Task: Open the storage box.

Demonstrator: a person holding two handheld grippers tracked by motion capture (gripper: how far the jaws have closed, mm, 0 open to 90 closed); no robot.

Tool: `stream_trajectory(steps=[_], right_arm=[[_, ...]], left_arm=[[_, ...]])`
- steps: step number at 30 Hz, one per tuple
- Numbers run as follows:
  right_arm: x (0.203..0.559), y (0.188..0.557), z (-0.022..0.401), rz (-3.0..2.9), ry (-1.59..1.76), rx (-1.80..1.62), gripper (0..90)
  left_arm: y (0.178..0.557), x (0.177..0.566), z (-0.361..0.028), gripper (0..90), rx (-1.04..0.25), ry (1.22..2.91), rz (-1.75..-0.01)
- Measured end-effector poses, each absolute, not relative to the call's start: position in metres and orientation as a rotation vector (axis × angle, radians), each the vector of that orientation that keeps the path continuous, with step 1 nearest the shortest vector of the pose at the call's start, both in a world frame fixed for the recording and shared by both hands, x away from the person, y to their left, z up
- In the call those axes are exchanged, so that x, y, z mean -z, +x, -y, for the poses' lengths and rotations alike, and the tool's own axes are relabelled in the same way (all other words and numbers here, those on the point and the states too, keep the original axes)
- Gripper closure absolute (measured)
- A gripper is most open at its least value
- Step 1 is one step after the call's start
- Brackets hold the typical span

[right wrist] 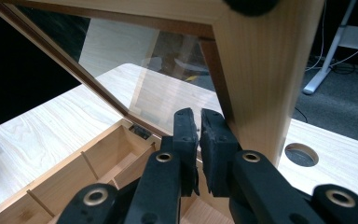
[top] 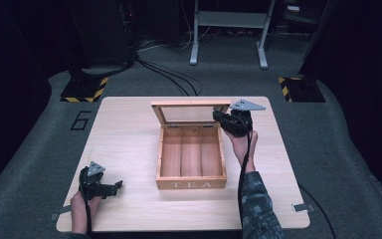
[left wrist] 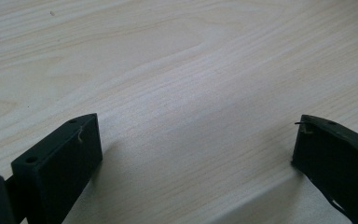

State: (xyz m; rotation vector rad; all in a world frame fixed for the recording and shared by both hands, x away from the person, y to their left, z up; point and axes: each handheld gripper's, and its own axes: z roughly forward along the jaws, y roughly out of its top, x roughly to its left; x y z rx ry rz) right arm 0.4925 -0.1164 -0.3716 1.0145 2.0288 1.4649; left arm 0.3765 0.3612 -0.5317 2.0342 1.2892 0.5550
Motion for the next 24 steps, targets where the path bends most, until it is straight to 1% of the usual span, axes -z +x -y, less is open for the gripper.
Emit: stream_trajectory(steps=[13, 24], right_arm=[[0.3719, 0.4921, 0.1165, -2.028, 1.017, -1.469, 84.4], [0.3775, 0.4836, 0.1185, -2.031, 1.011, -1.489, 84.3]], left_arm=[[0.3766, 0.5318, -0.3613, 1.1, -0.558, 2.034, -1.287], [0.3765, 0.5319, -0.3611, 1.2, -0.559, 2.032, -1.288]])
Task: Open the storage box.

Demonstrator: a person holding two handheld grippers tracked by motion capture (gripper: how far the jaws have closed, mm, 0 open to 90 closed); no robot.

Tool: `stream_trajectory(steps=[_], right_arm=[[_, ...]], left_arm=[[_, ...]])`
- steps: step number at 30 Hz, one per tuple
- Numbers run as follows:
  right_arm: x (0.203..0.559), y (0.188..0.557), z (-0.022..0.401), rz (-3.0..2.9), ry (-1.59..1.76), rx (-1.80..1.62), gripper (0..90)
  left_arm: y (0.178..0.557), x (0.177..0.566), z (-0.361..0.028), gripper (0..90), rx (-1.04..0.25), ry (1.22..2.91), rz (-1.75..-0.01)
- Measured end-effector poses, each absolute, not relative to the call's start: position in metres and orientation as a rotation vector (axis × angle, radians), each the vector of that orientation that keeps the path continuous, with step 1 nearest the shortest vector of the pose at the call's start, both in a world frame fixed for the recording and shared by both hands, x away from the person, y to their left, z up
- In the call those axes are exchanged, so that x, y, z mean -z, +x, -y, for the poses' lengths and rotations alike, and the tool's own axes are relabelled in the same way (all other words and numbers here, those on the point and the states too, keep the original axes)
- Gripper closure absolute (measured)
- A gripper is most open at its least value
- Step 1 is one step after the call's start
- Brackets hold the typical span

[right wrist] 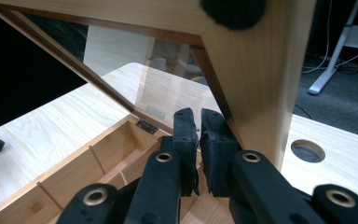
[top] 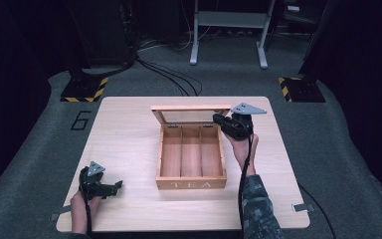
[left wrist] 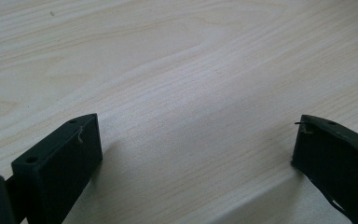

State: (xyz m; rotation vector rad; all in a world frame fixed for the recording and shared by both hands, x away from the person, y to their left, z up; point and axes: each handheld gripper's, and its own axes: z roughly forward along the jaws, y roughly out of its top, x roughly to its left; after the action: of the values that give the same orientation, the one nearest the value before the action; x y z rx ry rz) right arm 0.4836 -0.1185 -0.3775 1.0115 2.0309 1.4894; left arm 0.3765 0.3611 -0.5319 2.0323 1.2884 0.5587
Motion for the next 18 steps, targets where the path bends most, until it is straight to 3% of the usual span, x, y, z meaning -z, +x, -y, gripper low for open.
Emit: stream_trajectory(steps=[18], right_arm=[[0.391, 0.454, 0.123, -2.046, 0.981, -1.516, 84.2]], left_arm=[[0.377, 0.532, -0.362, 1.1, -0.56, 2.042, -1.281]])
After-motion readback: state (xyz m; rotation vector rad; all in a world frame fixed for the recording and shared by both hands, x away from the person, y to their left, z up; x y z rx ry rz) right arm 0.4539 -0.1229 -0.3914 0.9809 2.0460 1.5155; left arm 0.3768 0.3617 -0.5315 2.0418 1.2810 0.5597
